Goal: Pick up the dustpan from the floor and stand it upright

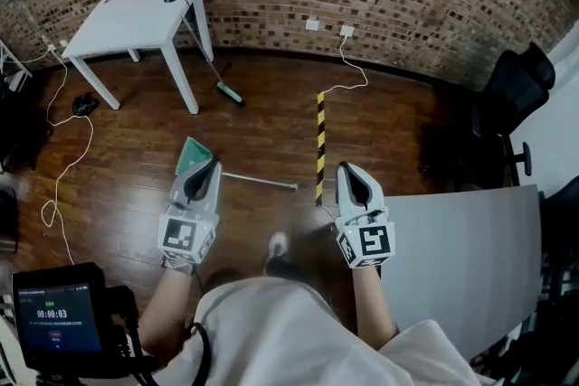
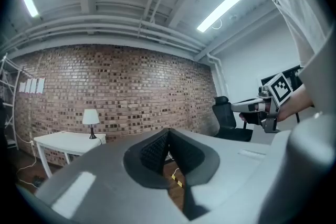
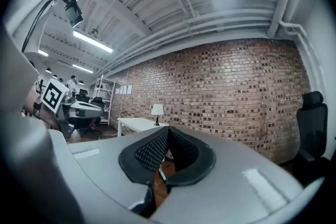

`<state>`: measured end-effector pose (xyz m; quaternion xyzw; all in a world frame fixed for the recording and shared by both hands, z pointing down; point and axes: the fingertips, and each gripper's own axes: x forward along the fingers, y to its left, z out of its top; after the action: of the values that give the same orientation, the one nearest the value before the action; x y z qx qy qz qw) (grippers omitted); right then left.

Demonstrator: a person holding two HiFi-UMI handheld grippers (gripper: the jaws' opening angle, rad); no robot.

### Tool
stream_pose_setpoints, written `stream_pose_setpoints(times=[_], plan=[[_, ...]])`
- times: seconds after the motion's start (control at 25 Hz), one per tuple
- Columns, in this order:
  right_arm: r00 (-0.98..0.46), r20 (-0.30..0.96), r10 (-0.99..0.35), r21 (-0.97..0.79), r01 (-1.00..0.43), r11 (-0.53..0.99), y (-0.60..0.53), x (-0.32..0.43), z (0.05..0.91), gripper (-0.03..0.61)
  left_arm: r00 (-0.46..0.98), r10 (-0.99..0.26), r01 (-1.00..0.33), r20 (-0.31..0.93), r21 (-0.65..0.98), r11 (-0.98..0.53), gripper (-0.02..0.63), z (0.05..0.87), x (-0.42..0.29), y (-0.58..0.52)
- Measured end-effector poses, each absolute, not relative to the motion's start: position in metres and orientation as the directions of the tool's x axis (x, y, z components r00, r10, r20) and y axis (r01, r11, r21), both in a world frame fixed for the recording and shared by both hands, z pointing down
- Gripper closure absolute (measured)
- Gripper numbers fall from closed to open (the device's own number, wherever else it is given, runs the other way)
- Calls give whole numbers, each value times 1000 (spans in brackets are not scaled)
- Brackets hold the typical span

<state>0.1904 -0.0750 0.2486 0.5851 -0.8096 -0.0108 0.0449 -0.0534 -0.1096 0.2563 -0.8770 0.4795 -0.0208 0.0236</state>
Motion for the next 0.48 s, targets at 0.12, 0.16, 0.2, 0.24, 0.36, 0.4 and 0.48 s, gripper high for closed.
stream_pose_setpoints(times=[0.12, 0.16, 0.2, 0.24, 0.36, 0.4, 0.48], plan=[[-315, 63, -947, 79, -944, 320, -99, 196, 241, 565, 520, -854, -852, 25, -59, -521, 612, 254, -53, -130], [-317, 66, -946, 75, -944, 322, -104, 195, 240, 565, 516, -856, -854, 32, -57, -517, 612, 256, -55, -135], [-317, 68, -946, 71, -944, 321, -109, 195, 240, 565, 513, -858, -856, 39, -53, -514, 612, 257, -57, -140], [-312, 71, -947, 65, -946, 316, -114, 196, 241, 565, 512, -858, -857, 44, -50, -513, 612, 259, -59, -146], [-279, 75, -957, 37, -959, 282, -120, 202, 244, 565, 529, -848, -846, 48, -50, -531, 612, 261, -57, -158], [-266, 78, -961, 28, -963, 269, -119, 204, 245, 565, 534, -844, -843, 50, -48, -537, 612, 263, -56, -160], [-249, 83, -965, 11, -968, 251, -119, 204, 248, 565, 542, -839, -838, 53, -46, -544, 612, 265, -56, -161]])
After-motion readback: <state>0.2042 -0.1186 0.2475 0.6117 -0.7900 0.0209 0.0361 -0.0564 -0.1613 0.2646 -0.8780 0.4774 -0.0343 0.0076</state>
